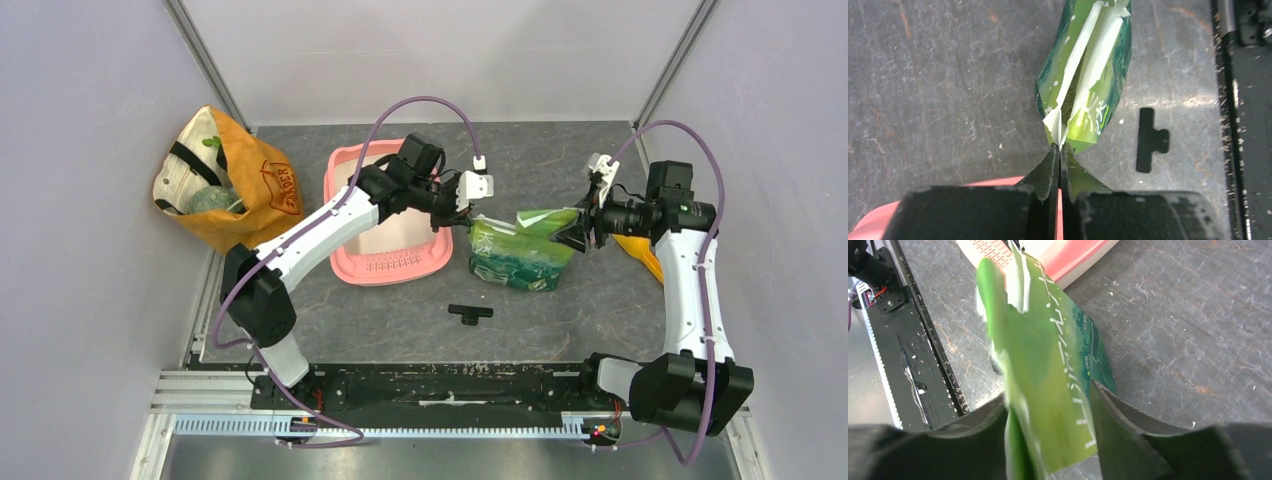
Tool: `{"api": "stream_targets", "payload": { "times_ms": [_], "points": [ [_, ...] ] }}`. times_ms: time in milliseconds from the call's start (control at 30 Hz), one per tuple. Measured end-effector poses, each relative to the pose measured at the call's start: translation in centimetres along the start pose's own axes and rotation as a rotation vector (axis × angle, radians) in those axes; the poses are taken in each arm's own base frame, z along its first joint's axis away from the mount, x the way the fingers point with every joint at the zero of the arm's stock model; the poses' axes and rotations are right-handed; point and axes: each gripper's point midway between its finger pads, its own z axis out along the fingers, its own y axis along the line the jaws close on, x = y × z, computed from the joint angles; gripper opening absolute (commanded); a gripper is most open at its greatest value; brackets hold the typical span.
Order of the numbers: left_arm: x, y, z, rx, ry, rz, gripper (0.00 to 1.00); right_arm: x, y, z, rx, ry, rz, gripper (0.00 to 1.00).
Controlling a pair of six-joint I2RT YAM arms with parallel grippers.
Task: Fill the litter box with clean litter
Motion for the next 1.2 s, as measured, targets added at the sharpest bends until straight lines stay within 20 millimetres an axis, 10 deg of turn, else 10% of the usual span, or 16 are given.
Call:
{"api": "stream_targets", "payload": {
  "times_ms": [100, 233, 1033, 1200],
  "points": [
    [-1.1, -0.5, -0.1, 0.019, -0.025, -0.036, 0.02, -0.1, -0.1, 0.2, -0.008, -0.008, 0.009, 0.53],
    [-1.2, -1.2, 0.0, 0.045, -0.034, -0.083, 0.02, -0.3, -0.3, 0.4, -0.011, -0.025, 0.026, 0.0],
    [-3.1, 1.3, -0.6, 0.036, -0.101, -0.4, 0.02, -3.5, -2.1, 0.3, -0.049, -0.061, 0.026, 0.0],
    [-1.1, 0.2, 0.2, 0.056, -0.07, -0.407, 0.02, 0.2, -0.1, 0.9, -0.098, -0.021, 0.088, 0.0]
  ]
}}
